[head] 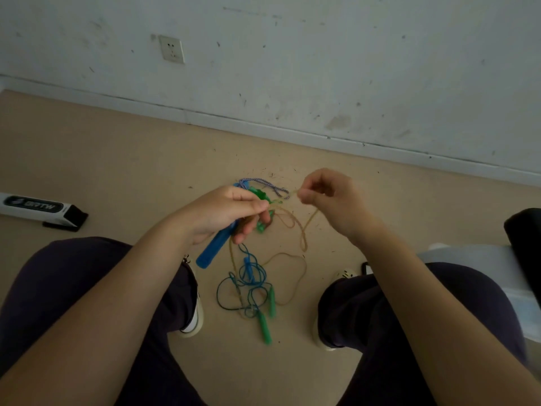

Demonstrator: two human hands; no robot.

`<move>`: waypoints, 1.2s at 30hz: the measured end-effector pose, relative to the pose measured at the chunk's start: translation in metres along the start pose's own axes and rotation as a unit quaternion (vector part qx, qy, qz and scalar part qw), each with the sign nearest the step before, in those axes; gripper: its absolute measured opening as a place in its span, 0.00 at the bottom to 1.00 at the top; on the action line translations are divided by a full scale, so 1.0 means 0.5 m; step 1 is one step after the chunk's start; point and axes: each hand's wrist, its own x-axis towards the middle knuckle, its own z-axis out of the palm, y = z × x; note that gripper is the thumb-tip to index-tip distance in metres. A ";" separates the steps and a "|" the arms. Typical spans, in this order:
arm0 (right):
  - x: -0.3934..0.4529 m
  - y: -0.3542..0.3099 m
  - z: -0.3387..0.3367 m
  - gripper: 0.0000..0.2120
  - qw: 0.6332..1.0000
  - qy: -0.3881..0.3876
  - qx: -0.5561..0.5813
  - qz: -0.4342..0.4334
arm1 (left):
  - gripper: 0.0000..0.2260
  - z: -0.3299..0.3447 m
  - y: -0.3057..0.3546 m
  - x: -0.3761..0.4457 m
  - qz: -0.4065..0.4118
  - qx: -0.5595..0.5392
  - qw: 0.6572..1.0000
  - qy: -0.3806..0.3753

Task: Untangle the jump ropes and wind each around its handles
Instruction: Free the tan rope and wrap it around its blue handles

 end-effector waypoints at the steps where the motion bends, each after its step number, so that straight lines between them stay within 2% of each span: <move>1: 0.002 0.002 -0.009 0.04 0.999 0.027 0.032 0.008 | 0.13 -0.006 -0.002 -0.002 -0.002 0.002 1.000 0.009; 3: 0.005 -0.002 -0.025 0.06 0.995 0.026 0.099 0.014 | 0.12 -0.013 -0.007 -0.004 -0.002 -0.002 1.000 0.023; 5: -0.002 -0.013 -0.024 0.09 0.989 -0.049 0.136 0.020 | 0.11 -0.007 -0.009 -0.002 0.001 -0.013 1.000 0.026; 7: -0.012 -0.022 -0.005 0.15 0.982 -0.126 0.134 0.033 | 0.10 0.009 -0.008 0.002 0.009 -0.017 1.000 0.015; 9: -0.018 -0.027 0.013 0.13 0.982 -0.164 0.091 0.028 | 0.10 0.022 -0.006 0.004 0.012 -0.016 1.000 0.003; 11: -0.016 -0.034 0.012 0.09 0.984 -0.164 0.059 0.023 | 0.11 0.018 -0.001 0.001 0.010 0.001 1.000 -0.008; 14: -0.008 -0.032 -0.015 0.04 0.990 -0.113 0.081 0.025 | 0.13 -0.018 0.008 -0.014 0.010 -0.005 1.000 -0.002; 17: 0.001 -0.010 -0.035 0.05 0.992 -0.054 0.114 0.006 | 0.13 -0.048 0.009 -0.026 0.023 -0.026 0.999 0.031; 20: -0.003 -0.009 -0.033 0.07 0.989 -0.127 0.076 0.011 | 0.13 -0.040 0.001 -0.020 0.033 -0.015 0.998 0.054; 23: -0.012 -0.017 -0.003 0.10 0.980 -0.190 0.059 0.034 | 0.11 -0.010 -0.002 -0.008 0.025 -0.003 0.999 0.042; 26: -0.013 -0.017 0.023 0.07 0.982 -0.178 0.060 0.033 | 0.12 0.014 0.001 -0.001 0.016 0.022 0.999 0.020; 29: -0.009 -0.026 0.014 0.08 0.986 -0.163 0.025 0.025 | 0.12 -0.001 0.006 -0.006 0.013 0.019 1.000 0.005; 34: -0.001 -0.011 -0.020 0.04 0.992 -0.090 0.082 0.015 | 0.12 -0.054 -0.001 -0.020 0.015 0.041 0.997 0.056; 36: 0.001 -0.004 -0.017 0.06 0.988 -0.109 0.104 0.024 | 0.11 -0.041 -0.002 -0.017 0.019 0.025 0.998 0.057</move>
